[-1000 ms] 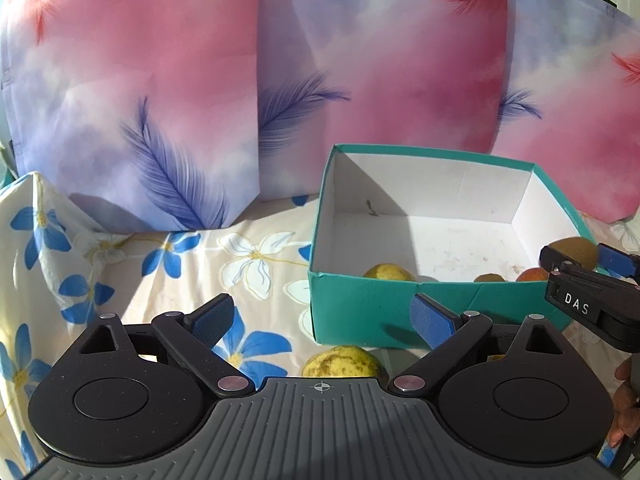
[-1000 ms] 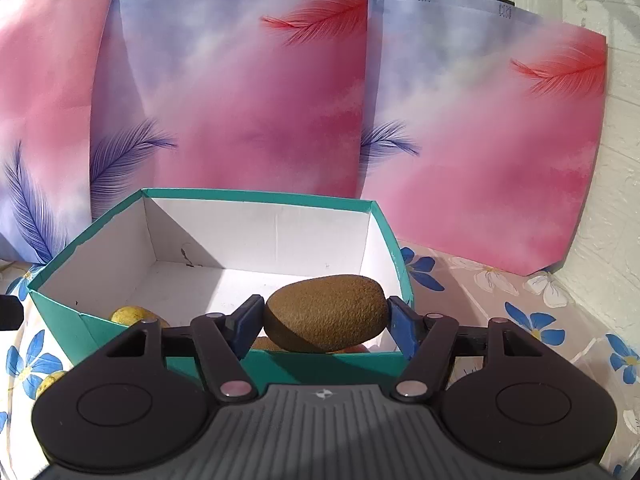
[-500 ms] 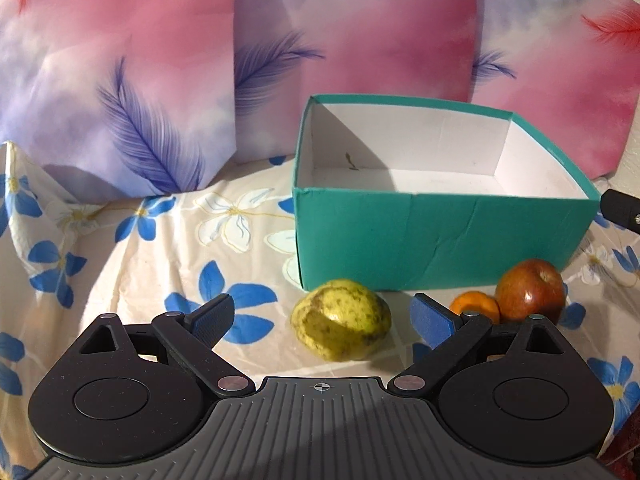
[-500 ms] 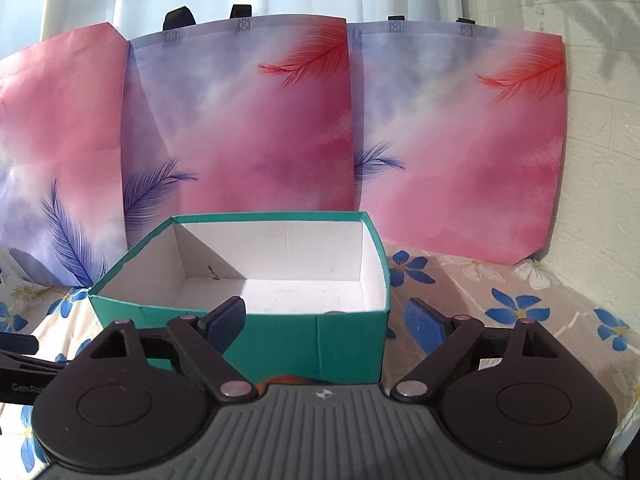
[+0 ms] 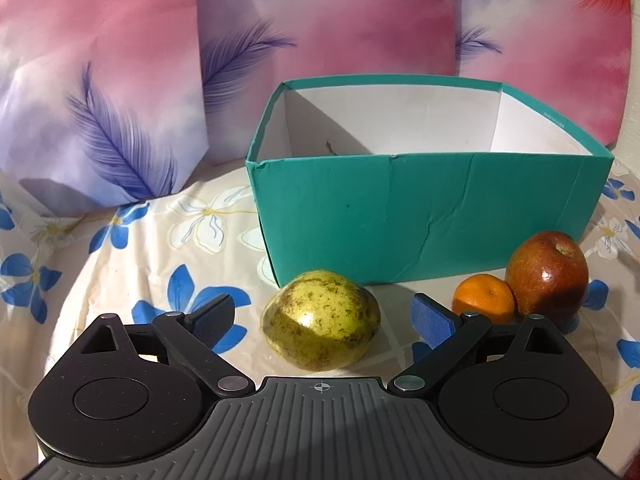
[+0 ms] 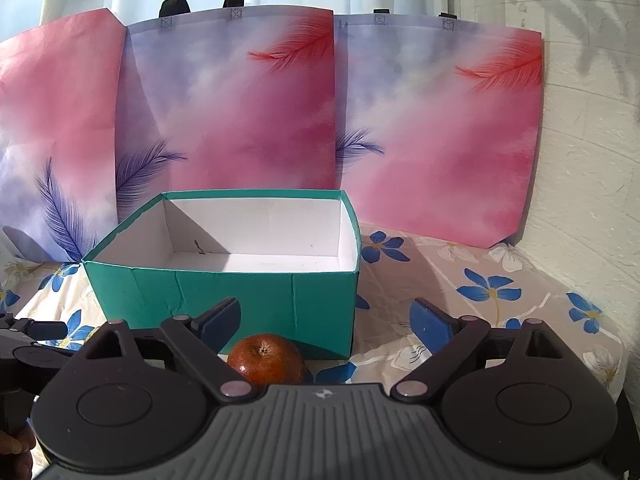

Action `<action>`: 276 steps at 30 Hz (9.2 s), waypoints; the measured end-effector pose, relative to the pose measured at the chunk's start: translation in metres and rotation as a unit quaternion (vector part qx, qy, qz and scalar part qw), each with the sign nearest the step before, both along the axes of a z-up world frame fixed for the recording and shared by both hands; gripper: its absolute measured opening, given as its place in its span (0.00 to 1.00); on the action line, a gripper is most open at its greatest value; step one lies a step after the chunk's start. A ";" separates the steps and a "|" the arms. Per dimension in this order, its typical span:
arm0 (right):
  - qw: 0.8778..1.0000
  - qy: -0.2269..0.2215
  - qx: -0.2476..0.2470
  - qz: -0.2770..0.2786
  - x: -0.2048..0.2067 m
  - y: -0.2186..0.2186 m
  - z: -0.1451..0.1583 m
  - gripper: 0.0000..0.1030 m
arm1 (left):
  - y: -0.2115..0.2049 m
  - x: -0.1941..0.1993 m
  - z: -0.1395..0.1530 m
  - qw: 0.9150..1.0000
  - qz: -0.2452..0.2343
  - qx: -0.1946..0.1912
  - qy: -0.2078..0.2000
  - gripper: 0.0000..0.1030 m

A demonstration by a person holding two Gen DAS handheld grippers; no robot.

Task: Organize fruits
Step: 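Grasp the second pear with the left tool while the right tool grasps a red apple, then lift the pear and the red apple toward the teal box, then lower the pear into the teal box and open the left tool, then lower the red apple into the teal box and open the right tool, then move the left tool to an orange mandarin and grasp it, then grasp a second mandarin with the right tool while the left tool holds its mandarin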

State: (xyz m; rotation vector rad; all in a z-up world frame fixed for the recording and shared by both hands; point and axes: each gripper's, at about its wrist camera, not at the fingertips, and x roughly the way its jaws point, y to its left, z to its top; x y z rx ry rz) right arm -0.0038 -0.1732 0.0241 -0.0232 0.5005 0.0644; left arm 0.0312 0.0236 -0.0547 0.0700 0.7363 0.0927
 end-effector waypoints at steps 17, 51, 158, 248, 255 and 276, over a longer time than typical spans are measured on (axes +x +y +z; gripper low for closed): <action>1.000 0.018 -0.002 0.011 0.010 0.011 -0.004 0.90 | 0.011 0.024 -0.034 1.000 -0.017 -0.004 0.019 0.74; 0.990 0.131 -0.003 0.044 0.075 0.048 -0.081 0.71 | 0.007 -0.026 0.046 0.998 -0.049 -0.049 -0.012 0.73; 1.000 0.021 0.015 0.007 0.020 0.006 0.010 0.71 | -0.029 0.107 0.059 0.999 0.013 -0.019 0.041 0.70; 0.996 -0.061 -0.020 0.058 -0.038 0.019 0.004 1.00 | -0.059 0.006 0.009 0.997 -0.064 -0.039 0.021 0.89; 0.998 -0.044 -0.023 0.037 -0.032 0.014 0.001 1.00 | -0.066 0.025 -0.003 0.997 -0.053 -0.028 0.044 0.79; 0.999 -0.024 -0.020 0.016 -0.020 0.009 -0.006 1.00 | -0.069 0.043 -0.027 0.994 -0.071 -0.032 0.074 0.48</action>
